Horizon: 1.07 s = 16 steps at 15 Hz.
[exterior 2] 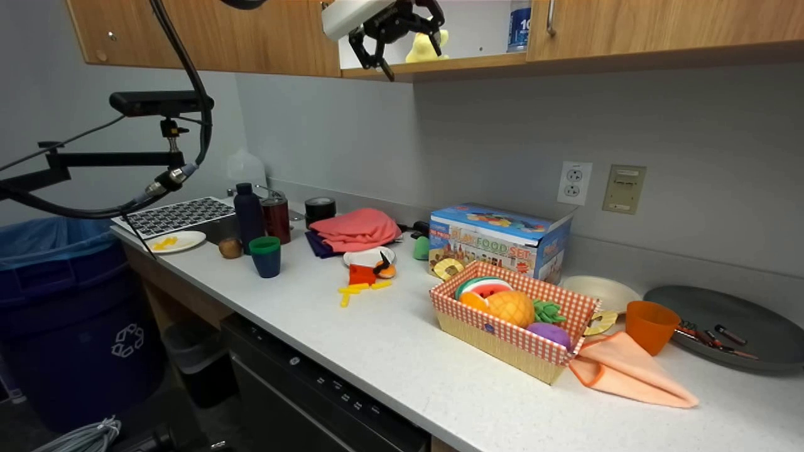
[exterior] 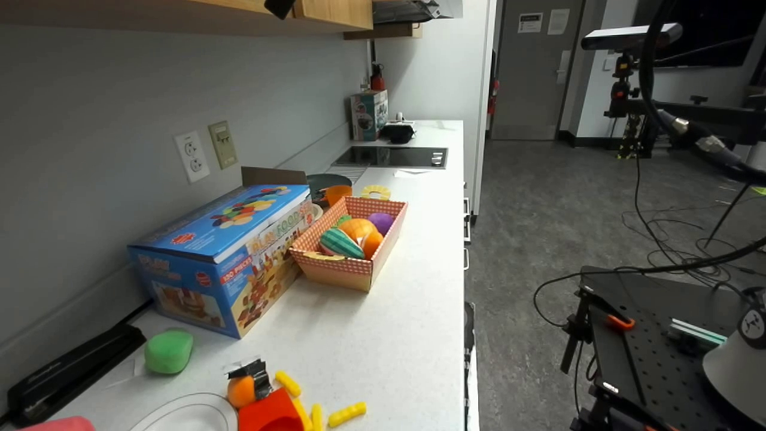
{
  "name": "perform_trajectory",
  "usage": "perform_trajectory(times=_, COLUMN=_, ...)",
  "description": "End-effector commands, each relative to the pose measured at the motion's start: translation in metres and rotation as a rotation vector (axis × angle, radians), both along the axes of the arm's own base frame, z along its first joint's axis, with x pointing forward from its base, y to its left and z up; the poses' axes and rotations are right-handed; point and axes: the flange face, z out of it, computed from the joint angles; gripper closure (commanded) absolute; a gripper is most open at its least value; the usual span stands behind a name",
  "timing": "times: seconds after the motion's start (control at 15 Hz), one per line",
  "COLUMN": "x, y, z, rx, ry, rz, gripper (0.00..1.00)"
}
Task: Pick up the banana plush toy from the basket and put it inside the open upper cabinet
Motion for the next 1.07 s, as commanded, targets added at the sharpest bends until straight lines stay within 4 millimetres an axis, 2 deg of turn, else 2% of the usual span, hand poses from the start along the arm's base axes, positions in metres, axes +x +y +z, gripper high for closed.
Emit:
perform_trajectory(times=0.0, x=-0.01, y=0.007, z=0.007, rx=0.004, ry=0.045, rz=-0.024, gripper=0.0)
perform_trajectory(times=0.73, x=-0.007, y=0.016, z=0.0, rx=0.011, ry=0.042, rz=0.016, gripper=0.0)
perform_trajectory(times=1.0, x=-0.022, y=-0.003, z=-0.004, rx=0.011, ry=0.052, rz=-0.004, gripper=0.0)
